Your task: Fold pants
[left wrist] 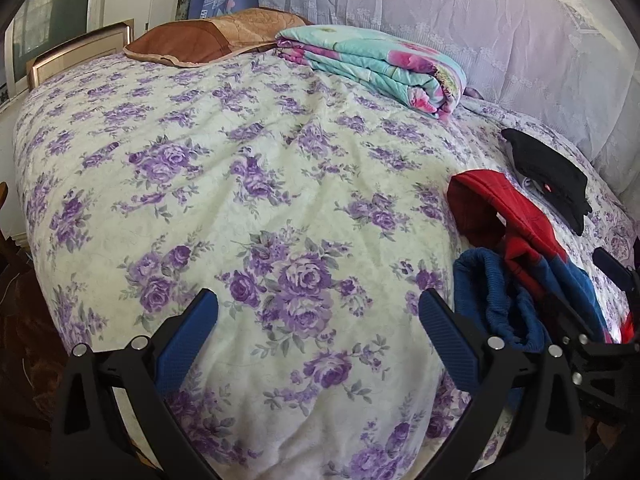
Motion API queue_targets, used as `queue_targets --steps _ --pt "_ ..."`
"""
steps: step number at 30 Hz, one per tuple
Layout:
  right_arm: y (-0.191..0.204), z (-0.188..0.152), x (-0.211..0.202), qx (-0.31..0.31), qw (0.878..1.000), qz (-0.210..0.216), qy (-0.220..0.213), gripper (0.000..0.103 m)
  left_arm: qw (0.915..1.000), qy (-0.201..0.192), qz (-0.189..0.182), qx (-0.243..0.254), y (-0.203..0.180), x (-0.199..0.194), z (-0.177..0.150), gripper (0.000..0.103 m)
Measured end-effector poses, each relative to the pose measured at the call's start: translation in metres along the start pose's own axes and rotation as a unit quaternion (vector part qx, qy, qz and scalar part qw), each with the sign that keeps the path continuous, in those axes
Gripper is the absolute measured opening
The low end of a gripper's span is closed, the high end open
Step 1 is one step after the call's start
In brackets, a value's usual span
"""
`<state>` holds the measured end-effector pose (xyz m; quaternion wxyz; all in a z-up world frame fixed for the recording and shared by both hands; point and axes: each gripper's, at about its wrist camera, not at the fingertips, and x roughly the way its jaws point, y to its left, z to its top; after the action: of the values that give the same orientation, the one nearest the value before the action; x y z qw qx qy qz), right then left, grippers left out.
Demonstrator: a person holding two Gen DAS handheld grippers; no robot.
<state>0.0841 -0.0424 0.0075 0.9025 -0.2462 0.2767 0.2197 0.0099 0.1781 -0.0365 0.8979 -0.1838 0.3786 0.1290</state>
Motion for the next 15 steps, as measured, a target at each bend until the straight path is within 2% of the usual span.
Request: queue_targets --steps 1,2,3,5,6,10,12,15 --pt "-0.002 0.0 0.009 0.003 1.0 0.003 0.012 0.091 1.0 0.002 -0.002 0.001 -0.001 0.003 0.001 0.098" --pt "-0.006 -0.002 0.016 0.012 1.0 0.016 0.023 0.075 1.0 0.004 -0.004 0.004 -0.003 0.004 0.001 0.098" --pt "-0.013 -0.005 0.022 0.029 0.998 0.04 0.032 0.065 0.9999 0.005 -0.007 0.007 -0.004 0.004 0.001 0.098" --pt "-0.033 -0.011 0.031 0.087 0.991 0.096 0.039 0.022 0.9998 0.005 -0.011 0.016 -0.008 0.004 0.0 0.098" --pt "-0.046 -0.014 0.03 0.12 0.985 0.116 0.033 0.013 0.9997 0.006 -0.013 0.021 -0.011 0.003 0.0 0.098" --pt "-0.106 -0.029 -0.011 0.231 0.96 0.15 -0.041 0.011 0.9988 0.012 -0.027 0.04 -0.025 0.001 -0.005 0.098" --pt "-0.148 -0.048 -0.042 0.288 0.944 0.142 -0.076 0.011 0.9976 0.017 -0.038 0.055 -0.037 0.001 -0.009 0.098" --pt "-0.211 -0.106 -0.09 0.38 0.913 0.097 -0.112 0.011 0.9951 0.018 -0.051 0.082 -0.056 -0.002 -0.016 0.098"
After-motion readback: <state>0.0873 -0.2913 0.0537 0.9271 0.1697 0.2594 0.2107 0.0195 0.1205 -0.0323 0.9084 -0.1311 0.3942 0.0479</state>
